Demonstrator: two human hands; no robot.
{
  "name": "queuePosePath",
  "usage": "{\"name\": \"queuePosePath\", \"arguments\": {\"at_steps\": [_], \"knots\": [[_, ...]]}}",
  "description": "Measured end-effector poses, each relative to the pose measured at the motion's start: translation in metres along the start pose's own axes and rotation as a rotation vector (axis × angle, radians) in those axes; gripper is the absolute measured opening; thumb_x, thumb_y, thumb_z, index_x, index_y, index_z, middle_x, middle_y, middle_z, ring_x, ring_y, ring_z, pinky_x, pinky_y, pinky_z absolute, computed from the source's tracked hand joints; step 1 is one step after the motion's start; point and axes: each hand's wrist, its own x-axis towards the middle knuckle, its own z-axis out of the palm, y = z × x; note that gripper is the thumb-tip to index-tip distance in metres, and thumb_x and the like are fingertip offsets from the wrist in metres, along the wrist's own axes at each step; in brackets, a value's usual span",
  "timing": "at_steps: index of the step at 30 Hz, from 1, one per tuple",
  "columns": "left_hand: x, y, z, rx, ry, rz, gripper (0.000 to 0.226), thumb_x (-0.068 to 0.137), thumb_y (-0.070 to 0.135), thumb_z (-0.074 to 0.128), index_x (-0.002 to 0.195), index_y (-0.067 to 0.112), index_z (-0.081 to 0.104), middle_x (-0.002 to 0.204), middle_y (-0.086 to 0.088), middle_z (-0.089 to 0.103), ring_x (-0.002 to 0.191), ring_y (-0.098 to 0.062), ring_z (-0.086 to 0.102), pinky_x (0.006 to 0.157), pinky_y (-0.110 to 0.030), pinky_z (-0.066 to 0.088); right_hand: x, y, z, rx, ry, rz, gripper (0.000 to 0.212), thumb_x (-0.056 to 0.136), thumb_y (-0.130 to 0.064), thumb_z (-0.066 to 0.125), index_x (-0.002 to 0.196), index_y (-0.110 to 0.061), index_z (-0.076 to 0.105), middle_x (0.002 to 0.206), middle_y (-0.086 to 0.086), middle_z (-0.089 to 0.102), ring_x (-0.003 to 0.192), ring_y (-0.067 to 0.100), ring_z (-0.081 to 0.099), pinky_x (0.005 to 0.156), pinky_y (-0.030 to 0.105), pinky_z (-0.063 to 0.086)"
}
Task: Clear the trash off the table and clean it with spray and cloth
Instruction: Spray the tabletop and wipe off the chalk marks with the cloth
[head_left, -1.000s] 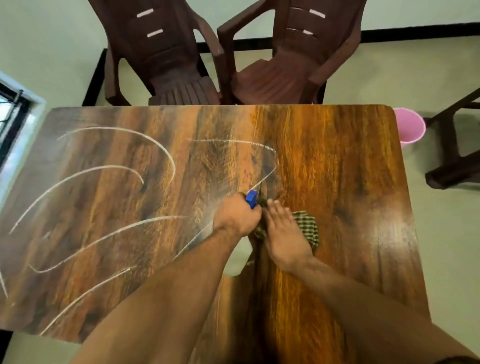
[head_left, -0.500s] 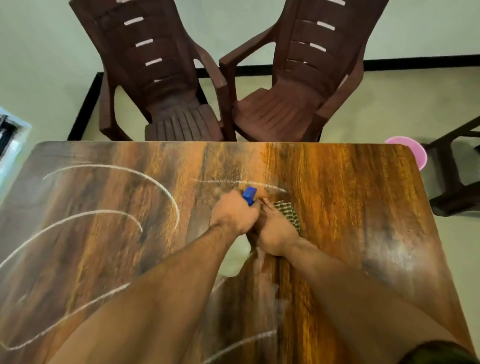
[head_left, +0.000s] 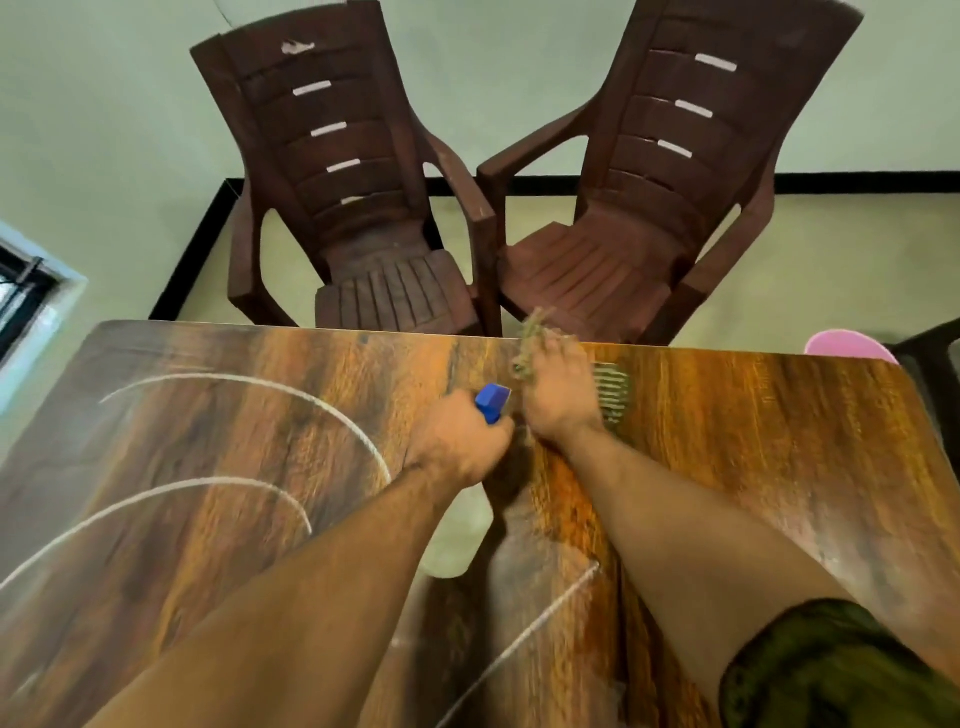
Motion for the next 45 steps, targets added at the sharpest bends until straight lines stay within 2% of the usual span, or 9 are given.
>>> {"name": "queuePosePath", "arguments": {"at_steps": [5,7,13,19,21,26,33,41,45], "knots": [[-0.018,-0.015,-0.011,0.040,0.012,0.005,0.021,0.094,0.034,0.060,0.090,0.013,0.060,0.077,-0.007,0.066,0.070,-0.026,0.068,0.072,-0.041,0.060,-0.058,-0.051,0.009,0.058,-0.358,-0.667,0.055,0.102,-0.028,0.040,0.154,-0.016,0.030,0.160,0.009,0.031,0.148,0.025,0.027,0.123,0.040,0.020],[-0.028,-0.024,-0.011,0.073,-0.019,0.018,0.018,0.091,0.032,0.061,0.081,0.017,0.059,0.072,-0.005,0.064,0.067,-0.025,0.065,0.067,-0.039,0.058,-0.072,-0.032,0.005,0.003,-0.265,-0.552,0.060,0.099,-0.027,0.045,0.157,-0.022,0.027,0.163,-0.002,0.027,0.152,0.016,0.015,0.126,0.042,0.009],[-0.070,-0.055,-0.006,0.046,-0.069,0.002,0.030,0.088,0.041,0.063,0.071,0.022,0.047,0.071,-0.005,0.058,0.062,-0.024,0.060,0.057,-0.033,0.048,-0.149,-0.004,0.007,-0.042,0.048,0.449,0.071,0.099,-0.039,0.042,0.160,-0.018,0.012,0.168,0.006,0.008,0.154,0.028,0.003,0.124,0.050,0.005],[-0.126,-0.082,-0.007,0.102,-0.159,0.091,0.023,0.082,0.042,0.058,0.073,0.021,0.054,0.068,-0.002,0.061,0.064,-0.023,0.061,0.061,-0.033,0.054,-0.255,-0.057,0.027,-0.026,-0.253,-0.375,0.071,0.093,-0.030,0.046,0.158,-0.024,0.019,0.167,0.000,0.009,0.155,0.020,0.001,0.123,0.040,-0.006],[-0.151,-0.098,-0.004,0.099,-0.179,0.087,0.028,0.076,0.049,0.053,0.073,0.021,0.054,0.069,-0.003,0.060,0.063,-0.022,0.060,0.061,-0.033,0.053,-0.284,-0.035,0.026,-0.018,-0.212,-0.288,0.069,0.092,-0.032,0.040,0.158,-0.027,0.021,0.167,-0.002,0.012,0.154,0.018,0.003,0.125,0.043,0.000],[-0.209,-0.144,0.005,0.048,-0.204,0.131,0.032,0.081,0.055,0.053,0.074,0.024,0.054,0.067,0.000,0.060,0.064,-0.023,0.061,0.061,-0.037,0.052,-0.341,-0.034,0.032,0.000,0.014,0.615,0.070,0.100,-0.037,0.039,0.161,-0.019,0.009,0.168,0.005,0.001,0.154,0.026,-0.004,0.125,0.049,0.005],[-0.279,-0.191,0.017,0.099,-0.290,0.161,0.024,0.075,0.050,0.048,0.074,0.027,0.056,0.070,0.006,0.063,0.064,-0.012,0.059,0.063,-0.034,0.052,-0.468,-0.103,0.059,0.021,-0.252,-0.281,0.069,0.092,-0.035,0.039,0.158,-0.028,0.022,0.167,-0.005,0.006,0.153,0.016,-0.007,0.124,0.044,-0.007],[-0.342,-0.214,0.030,0.060,-0.380,0.131,0.016,0.084,0.032,0.060,0.072,0.024,0.054,0.069,-0.004,0.064,0.064,-0.027,0.067,0.064,-0.039,0.055,-0.548,-0.046,0.054,0.042,-0.025,0.781,0.076,0.096,-0.036,0.047,0.161,-0.021,0.010,0.168,0.003,-0.001,0.154,0.026,-0.005,0.123,0.055,0.001],[-0.365,-0.224,0.034,0.124,-0.360,0.156,0.016,0.085,0.034,0.059,0.072,0.024,0.054,0.070,-0.003,0.064,0.064,-0.024,0.064,0.062,-0.034,0.052,-0.562,-0.103,0.079,-0.036,-0.102,0.146,0.070,0.091,-0.042,0.036,0.157,-0.021,0.025,0.166,0.006,0.013,0.153,0.025,0.000,0.122,0.051,-0.001]]}}
